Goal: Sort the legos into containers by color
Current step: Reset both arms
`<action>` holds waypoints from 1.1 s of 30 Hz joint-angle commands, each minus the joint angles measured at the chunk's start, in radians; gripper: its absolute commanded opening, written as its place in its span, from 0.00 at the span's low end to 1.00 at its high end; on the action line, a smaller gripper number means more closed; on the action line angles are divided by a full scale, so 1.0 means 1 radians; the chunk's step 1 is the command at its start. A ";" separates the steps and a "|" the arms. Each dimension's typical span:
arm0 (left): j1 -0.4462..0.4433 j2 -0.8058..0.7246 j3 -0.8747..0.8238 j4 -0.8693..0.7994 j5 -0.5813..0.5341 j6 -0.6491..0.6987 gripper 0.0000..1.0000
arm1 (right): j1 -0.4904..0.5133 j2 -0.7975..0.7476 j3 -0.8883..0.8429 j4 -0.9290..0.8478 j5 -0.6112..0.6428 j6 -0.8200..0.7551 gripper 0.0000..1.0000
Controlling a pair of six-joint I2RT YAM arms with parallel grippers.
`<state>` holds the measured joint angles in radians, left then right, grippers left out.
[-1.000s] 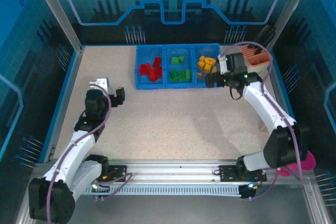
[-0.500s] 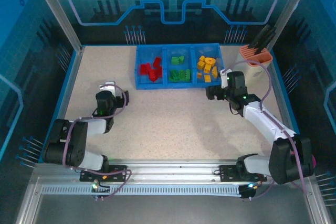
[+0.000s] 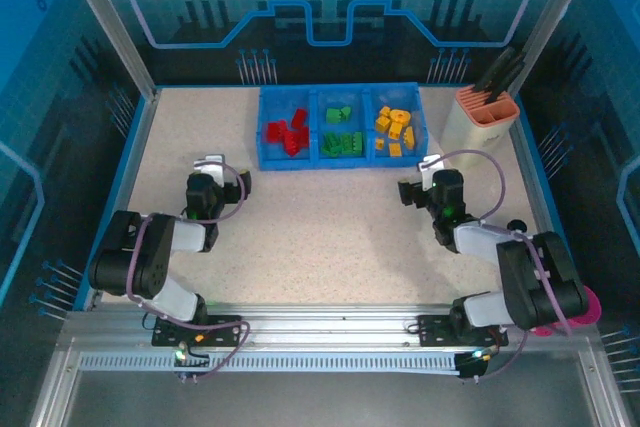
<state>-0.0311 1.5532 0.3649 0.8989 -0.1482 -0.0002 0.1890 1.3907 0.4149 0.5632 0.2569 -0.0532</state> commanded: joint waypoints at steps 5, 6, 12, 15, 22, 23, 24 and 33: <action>0.010 0.001 0.017 0.026 0.027 0.004 0.99 | -0.092 0.167 -0.113 0.544 -0.103 0.032 1.00; 0.010 0.001 0.017 0.027 0.028 0.005 0.99 | -0.097 0.138 -0.108 0.479 -0.125 0.036 1.00; 0.010 0.001 0.017 0.027 0.028 0.005 0.99 | -0.119 0.149 -0.025 0.343 -0.190 0.035 1.00; 0.010 0.001 0.017 0.026 0.028 0.004 0.99 | -0.122 0.151 -0.019 0.335 -0.161 0.048 1.00; 0.010 0.001 0.018 0.025 0.028 0.003 1.00 | -0.121 0.152 -0.019 0.335 -0.163 0.047 1.00; 0.010 0.001 0.017 0.025 0.029 0.003 0.99 | -0.121 0.152 -0.019 0.335 -0.163 0.046 1.00; 0.010 0.001 0.018 0.025 0.030 0.003 1.00 | -0.120 0.153 -0.018 0.335 -0.162 0.046 1.00; 0.017 0.001 0.020 0.020 0.041 -0.001 0.99 | -0.129 0.153 -0.015 0.331 -0.185 0.048 1.00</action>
<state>-0.0280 1.5532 0.3649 0.8997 -0.1333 -0.0006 0.0772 1.5391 0.3874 0.8730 0.0883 -0.0154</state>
